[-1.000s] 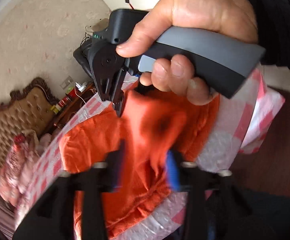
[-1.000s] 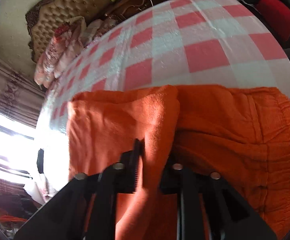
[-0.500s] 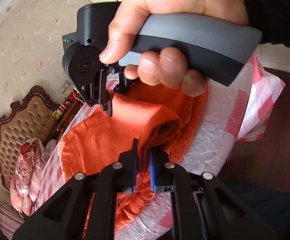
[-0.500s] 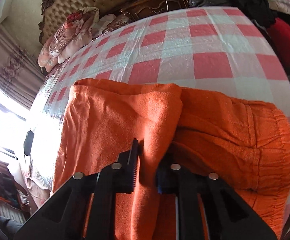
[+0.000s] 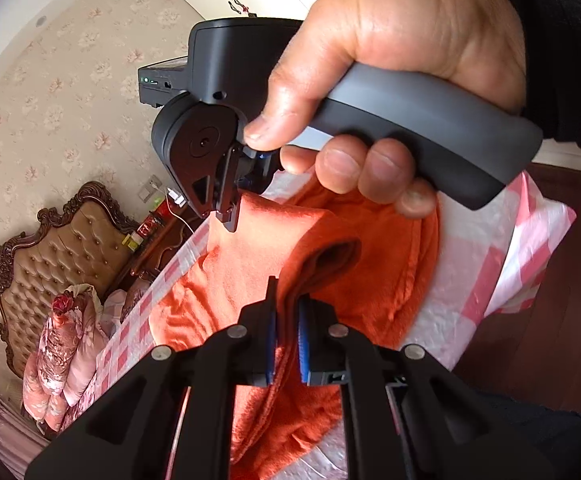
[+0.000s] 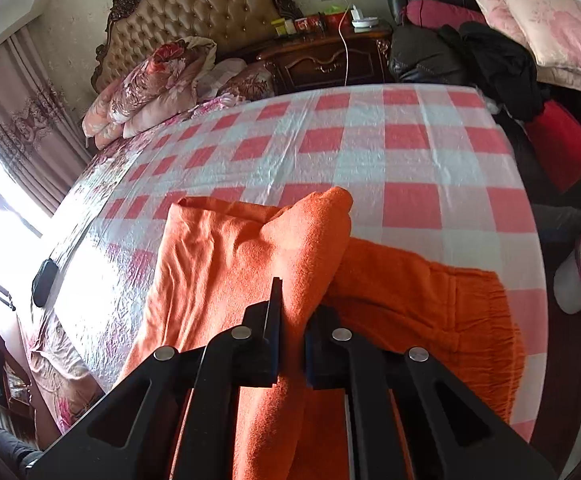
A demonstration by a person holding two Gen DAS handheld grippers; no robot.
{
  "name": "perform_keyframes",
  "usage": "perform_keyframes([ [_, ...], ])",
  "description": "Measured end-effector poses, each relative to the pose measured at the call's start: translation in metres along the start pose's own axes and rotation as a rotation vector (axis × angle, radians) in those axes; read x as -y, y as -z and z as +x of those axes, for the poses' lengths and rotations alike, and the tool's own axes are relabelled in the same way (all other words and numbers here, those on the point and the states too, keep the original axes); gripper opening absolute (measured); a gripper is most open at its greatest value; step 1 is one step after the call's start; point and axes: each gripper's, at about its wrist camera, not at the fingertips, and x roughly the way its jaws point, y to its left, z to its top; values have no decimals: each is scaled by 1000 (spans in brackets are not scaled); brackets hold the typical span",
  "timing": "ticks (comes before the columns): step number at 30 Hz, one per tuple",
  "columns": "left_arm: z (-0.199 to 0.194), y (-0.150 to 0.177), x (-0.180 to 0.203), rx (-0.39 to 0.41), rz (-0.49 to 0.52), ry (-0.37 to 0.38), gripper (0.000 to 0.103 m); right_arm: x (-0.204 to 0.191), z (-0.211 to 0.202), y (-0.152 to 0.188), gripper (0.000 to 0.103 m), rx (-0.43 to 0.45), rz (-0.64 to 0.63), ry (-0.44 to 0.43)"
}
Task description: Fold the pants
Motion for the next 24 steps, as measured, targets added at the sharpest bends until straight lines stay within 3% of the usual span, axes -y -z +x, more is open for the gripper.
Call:
perform_keyframes([
  [8, 0, -24, -1, 43, 6, 21, 8, 10, -15, -8, 8, 27, -10, 18],
  [19, 20, -54, 19, 76, 64, 59, 8, 70, -25, -12, 8, -5, 104, -70],
  [24, 29, -59, 30, 76, 83, 82, 8, 89, -24, -6, 8, -19, 134, -63],
])
